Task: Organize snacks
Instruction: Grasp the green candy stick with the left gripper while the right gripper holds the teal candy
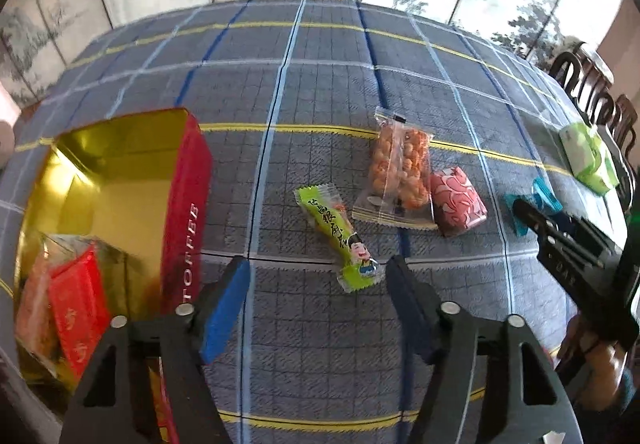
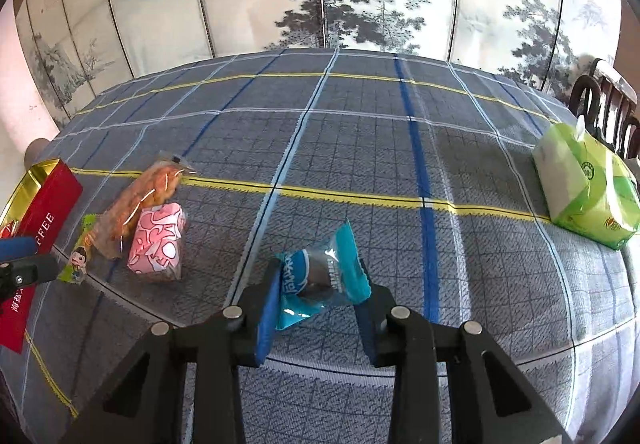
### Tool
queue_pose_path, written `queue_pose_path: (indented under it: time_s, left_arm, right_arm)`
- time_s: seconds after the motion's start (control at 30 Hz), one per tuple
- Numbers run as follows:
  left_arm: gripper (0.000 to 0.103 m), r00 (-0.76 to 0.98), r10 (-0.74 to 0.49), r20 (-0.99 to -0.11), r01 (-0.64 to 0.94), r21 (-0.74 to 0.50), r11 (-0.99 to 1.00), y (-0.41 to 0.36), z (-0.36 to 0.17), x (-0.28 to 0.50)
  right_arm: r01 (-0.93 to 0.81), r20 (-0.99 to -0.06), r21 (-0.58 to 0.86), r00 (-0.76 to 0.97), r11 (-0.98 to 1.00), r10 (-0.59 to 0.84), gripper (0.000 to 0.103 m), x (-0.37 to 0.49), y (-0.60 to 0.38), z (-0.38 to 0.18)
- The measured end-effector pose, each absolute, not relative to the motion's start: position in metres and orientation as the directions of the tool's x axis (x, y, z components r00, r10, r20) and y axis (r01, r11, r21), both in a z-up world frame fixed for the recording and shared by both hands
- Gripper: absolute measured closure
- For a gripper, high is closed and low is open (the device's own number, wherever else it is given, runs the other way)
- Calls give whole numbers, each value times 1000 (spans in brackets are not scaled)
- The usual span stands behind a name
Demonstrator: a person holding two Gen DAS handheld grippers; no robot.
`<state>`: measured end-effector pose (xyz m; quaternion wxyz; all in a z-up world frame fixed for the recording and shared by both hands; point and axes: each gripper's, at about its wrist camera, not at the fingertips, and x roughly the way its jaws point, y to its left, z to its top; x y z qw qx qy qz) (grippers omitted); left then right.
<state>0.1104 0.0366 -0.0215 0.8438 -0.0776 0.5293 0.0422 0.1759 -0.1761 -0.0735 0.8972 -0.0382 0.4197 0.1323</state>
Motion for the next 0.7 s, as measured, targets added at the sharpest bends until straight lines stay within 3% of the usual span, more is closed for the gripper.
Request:
queue_pose_path:
  time_s: [0.13,0.43,0.7]
  left_arm:
    - [57,392,-61,-918,-188,-145,971,42,-29,121]
    - [58,372,-83,-925,-237,-181,955,44,-32,139]
    - [67,364,-66,-929,-242,-162,957,45,-41,147]
  right_arm:
    - [-270,-765,28,614,962,195,68,176,-173,-74]
    - [-275,-766,25,613,961,196,67,177,-170,-74]
    - [-275,-765,33,612,961,202,66,177,-171,-75]
